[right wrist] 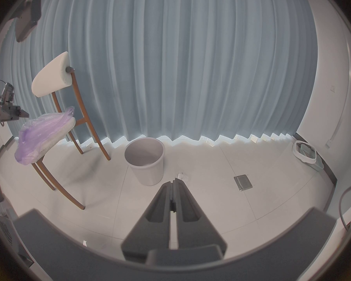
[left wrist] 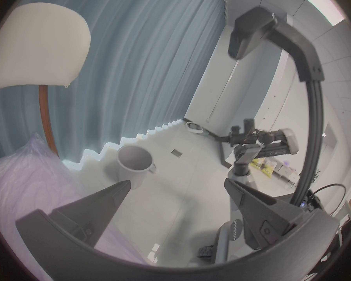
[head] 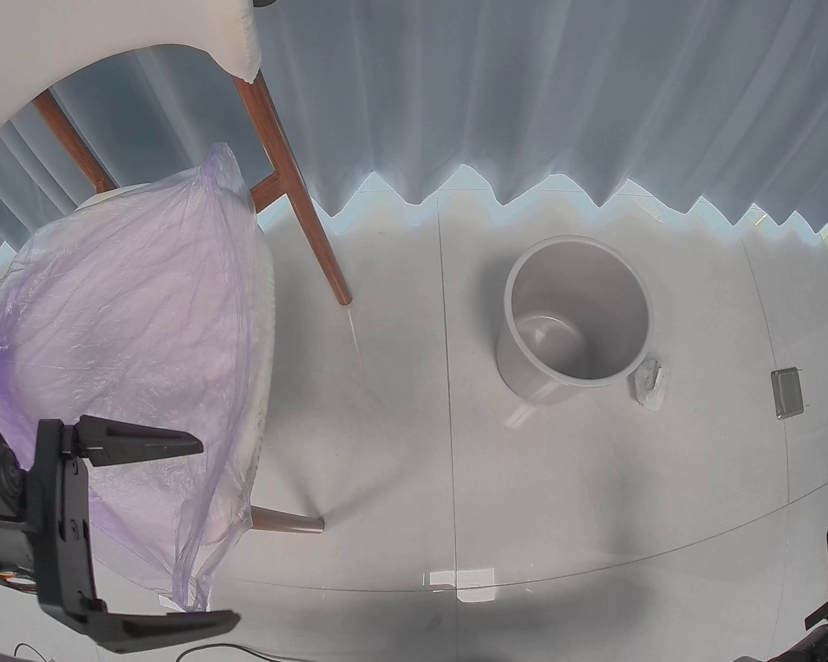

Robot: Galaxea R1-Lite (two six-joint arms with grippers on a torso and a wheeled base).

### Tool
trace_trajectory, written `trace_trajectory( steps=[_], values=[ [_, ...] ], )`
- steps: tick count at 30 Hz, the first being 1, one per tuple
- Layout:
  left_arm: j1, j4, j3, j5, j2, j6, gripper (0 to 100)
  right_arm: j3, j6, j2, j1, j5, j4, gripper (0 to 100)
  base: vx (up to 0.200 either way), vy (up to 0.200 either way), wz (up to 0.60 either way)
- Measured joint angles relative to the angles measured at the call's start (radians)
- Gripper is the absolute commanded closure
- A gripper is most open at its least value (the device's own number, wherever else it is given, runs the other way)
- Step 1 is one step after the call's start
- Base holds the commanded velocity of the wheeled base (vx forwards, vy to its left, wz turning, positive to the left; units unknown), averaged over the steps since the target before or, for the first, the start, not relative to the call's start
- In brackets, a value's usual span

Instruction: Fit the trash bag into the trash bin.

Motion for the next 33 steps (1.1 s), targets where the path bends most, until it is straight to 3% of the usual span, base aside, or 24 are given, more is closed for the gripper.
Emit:
trace_trajectory(
  steps=[5,26,29,33],
  values=[
    [-0.077,0.000,-0.018,0.231,0.040,0.026,0,0.000,0.000,0.000,0.000,0.000,0.000,100,0.000,0.000,0.00],
    [-0.516,-0.040,-0.171,1.617,0.220,0.053,0,0.000,0.000,0.000,0.001,0.000,0.000,100,0.000,0.000,0.00],
    [-0.561,-0.062,-0.183,1.746,0.269,0.061,0,0.000,0.000,0.000,0.000,0.000,0.000,100,0.000,0.000,0.00],
    [-0.597,-0.086,-0.193,1.815,0.335,0.094,0,0.000,0.000,0.000,0.000,0.000,0.000,100,0.000,0.000,0.00]
  ],
)
